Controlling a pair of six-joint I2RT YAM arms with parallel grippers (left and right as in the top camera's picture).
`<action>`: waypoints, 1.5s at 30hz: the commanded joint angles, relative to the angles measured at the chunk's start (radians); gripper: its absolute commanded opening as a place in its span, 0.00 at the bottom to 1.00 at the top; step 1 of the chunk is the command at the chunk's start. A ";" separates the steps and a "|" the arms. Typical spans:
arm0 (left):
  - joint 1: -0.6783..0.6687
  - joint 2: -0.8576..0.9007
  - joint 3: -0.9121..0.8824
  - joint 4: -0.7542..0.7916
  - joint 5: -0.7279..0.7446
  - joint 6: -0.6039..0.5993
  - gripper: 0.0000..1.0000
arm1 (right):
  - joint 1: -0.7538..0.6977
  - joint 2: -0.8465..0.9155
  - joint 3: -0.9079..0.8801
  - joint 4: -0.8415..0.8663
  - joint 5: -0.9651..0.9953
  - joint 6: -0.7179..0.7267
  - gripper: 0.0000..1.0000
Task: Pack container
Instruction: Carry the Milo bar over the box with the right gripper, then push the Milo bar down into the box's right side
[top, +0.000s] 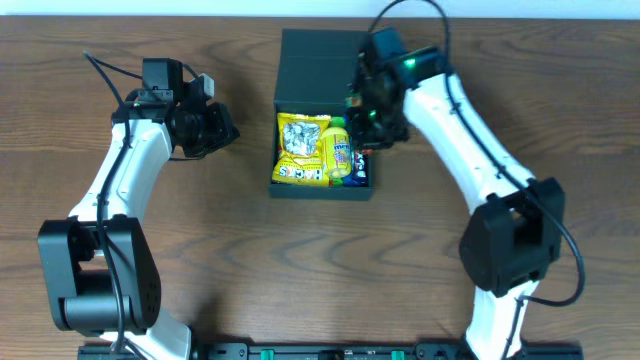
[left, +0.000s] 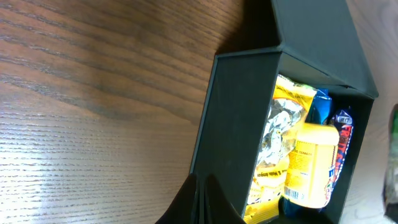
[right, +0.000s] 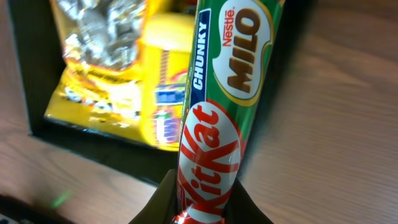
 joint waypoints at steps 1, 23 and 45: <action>-0.003 -0.008 -0.008 -0.005 0.003 0.017 0.06 | 0.043 -0.003 -0.012 0.005 0.068 0.051 0.02; -0.003 -0.008 -0.008 -0.004 0.027 0.018 0.06 | 0.089 0.010 -0.053 0.030 0.179 0.110 0.89; -0.003 -0.008 -0.008 -0.009 0.026 0.018 0.07 | 0.031 0.008 -0.001 0.080 0.231 0.095 0.12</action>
